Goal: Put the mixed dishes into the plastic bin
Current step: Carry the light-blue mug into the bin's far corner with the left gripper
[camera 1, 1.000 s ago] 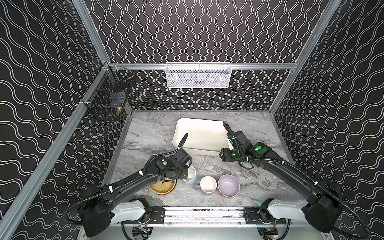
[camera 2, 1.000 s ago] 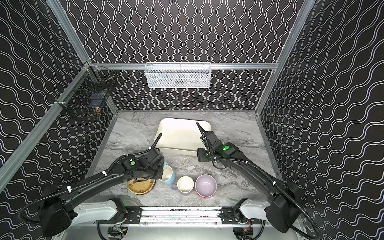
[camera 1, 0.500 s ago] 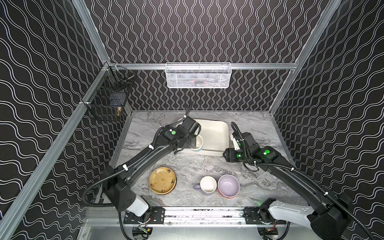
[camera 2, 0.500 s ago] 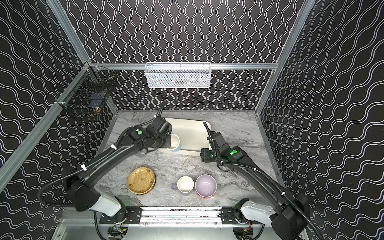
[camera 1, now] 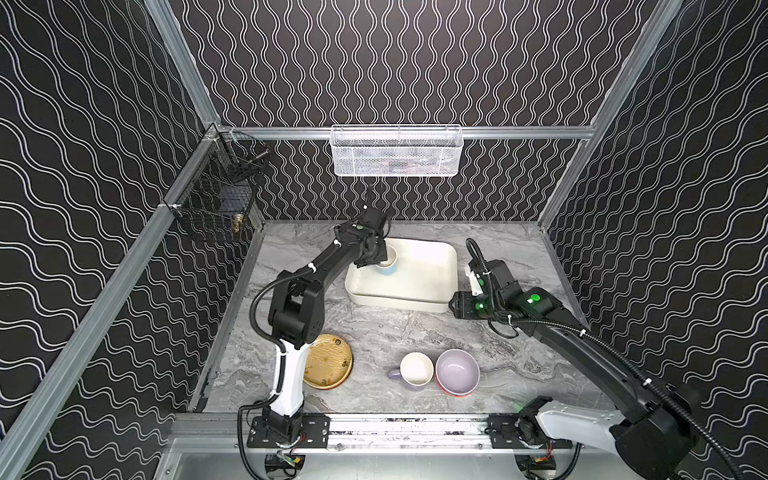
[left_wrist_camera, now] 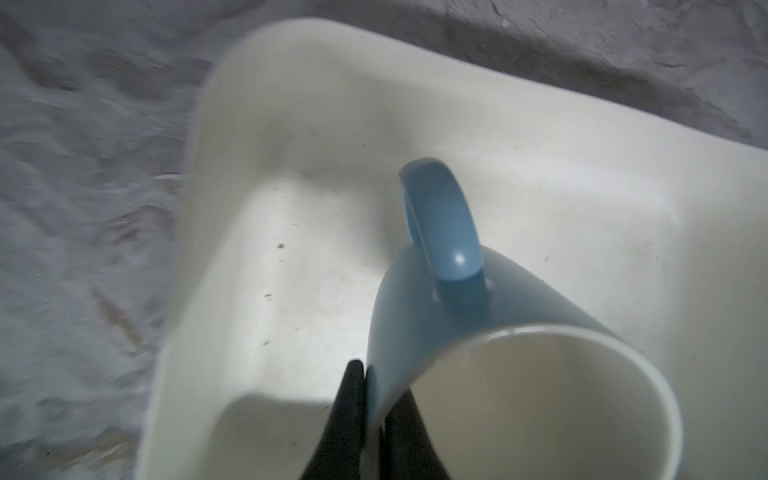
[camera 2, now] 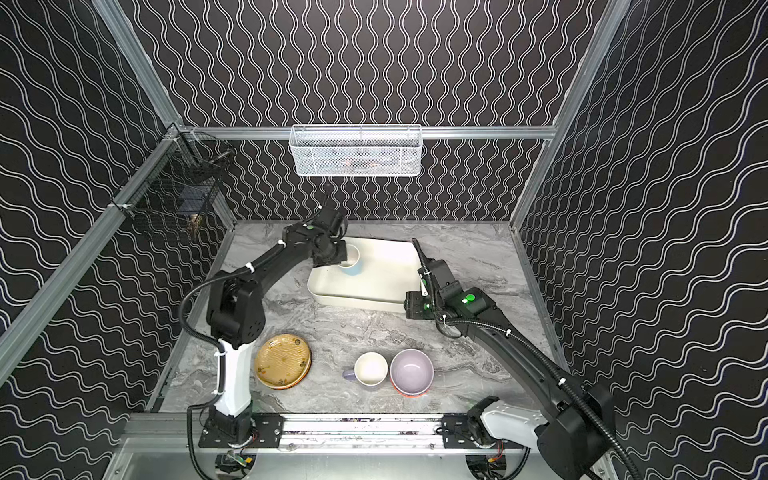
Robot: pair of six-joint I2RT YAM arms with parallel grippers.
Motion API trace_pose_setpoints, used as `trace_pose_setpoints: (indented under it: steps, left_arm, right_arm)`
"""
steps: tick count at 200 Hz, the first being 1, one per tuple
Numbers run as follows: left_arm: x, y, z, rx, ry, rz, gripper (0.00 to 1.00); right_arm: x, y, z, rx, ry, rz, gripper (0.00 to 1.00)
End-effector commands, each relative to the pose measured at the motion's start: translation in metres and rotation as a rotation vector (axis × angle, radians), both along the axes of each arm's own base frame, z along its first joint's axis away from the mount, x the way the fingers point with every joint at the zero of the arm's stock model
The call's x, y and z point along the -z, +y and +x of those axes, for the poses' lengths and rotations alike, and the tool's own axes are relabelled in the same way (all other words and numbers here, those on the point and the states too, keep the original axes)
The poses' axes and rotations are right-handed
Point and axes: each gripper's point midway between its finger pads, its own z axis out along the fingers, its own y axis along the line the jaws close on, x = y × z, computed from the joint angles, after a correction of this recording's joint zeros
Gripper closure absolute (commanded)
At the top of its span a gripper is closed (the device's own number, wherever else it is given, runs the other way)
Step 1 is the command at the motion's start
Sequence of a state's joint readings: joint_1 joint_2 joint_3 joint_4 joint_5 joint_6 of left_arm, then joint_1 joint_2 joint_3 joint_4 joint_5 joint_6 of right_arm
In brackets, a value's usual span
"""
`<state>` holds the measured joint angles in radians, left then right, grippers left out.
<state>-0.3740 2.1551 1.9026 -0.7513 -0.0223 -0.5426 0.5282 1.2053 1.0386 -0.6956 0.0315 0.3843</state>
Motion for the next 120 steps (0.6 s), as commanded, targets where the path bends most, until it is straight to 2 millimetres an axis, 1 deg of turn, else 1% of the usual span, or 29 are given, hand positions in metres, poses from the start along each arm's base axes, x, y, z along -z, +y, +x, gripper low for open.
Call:
trace_pose_setpoints:
  steps: [1,5,13,18,21,29,50,76,78,81,120]
  left_arm:
    - [-0.006,-0.054,0.018,0.056,-0.052,-0.167,0.89]
    - [-0.006,-0.060,0.020,0.065,-0.056,-0.168,0.88]
    - [0.000,-0.073,0.021,0.082,-0.048,-0.163,0.88]
    - [-0.001,-0.081,0.024,0.090,-0.054,-0.168,0.88]
    - [0.002,-0.085,0.024,0.094,-0.049,-0.168,0.88]
    - [0.004,-0.097,0.026,0.106,-0.052,-0.185,0.88]
    - [0.006,-0.118,0.033,0.116,-0.060,-0.225,0.86]
    - [0.006,-0.129,0.038,0.112,-0.070,-0.254,0.85]
    - [0.006,-0.130,0.038,0.113,-0.071,-0.257,0.85]
    - [0.006,-0.131,0.038,0.113,-0.072,-0.261,0.85]
    - [0.000,-0.148,0.041,0.129,-0.088,-0.304,0.80]
  right_arm:
    - [-0.002,-0.006,0.008,0.022,-0.005,0.013,0.33]
    - [-0.001,-0.008,0.009,0.026,-0.002,0.014,0.33]
    - [0.000,-0.011,0.011,0.034,0.003,0.016,0.33]
    - [0.001,-0.013,0.012,0.039,0.007,0.015,0.33]
    - [0.002,-0.013,0.013,0.040,0.010,0.016,0.33]
    - [0.004,-0.015,0.014,0.044,0.017,0.015,0.33]
    - [0.008,-0.015,0.015,0.046,0.038,0.012,0.33]
    - [0.010,-0.014,0.014,0.043,0.046,0.011,0.33]
    - [0.011,-0.021,0.017,0.064,0.047,0.010,0.33]
    - [0.011,-0.023,0.018,0.072,0.046,0.011,0.33]
    - [0.016,-0.031,0.022,0.094,0.058,0.017,0.33]
